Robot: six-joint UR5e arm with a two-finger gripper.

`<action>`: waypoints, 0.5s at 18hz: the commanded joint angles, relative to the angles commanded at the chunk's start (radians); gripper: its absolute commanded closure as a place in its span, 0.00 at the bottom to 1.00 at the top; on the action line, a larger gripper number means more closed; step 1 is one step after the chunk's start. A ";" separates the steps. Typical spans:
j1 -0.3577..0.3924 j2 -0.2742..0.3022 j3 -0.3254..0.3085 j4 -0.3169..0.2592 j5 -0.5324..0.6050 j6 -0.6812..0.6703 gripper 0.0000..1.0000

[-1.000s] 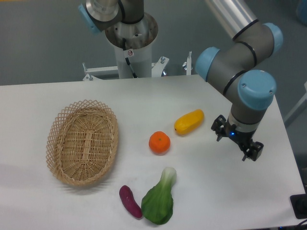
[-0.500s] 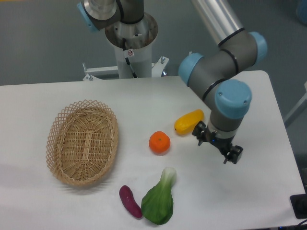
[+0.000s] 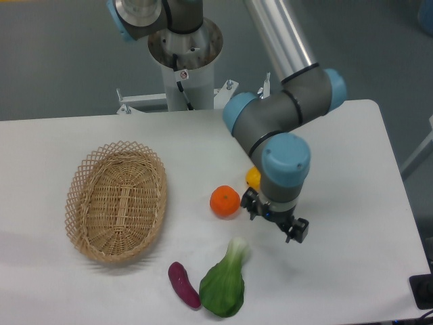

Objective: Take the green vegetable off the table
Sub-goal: 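Move the gripper over the green bok choy and lower toward its stem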

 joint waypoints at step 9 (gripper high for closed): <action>-0.058 -0.048 0.002 0.020 -0.001 -0.049 0.00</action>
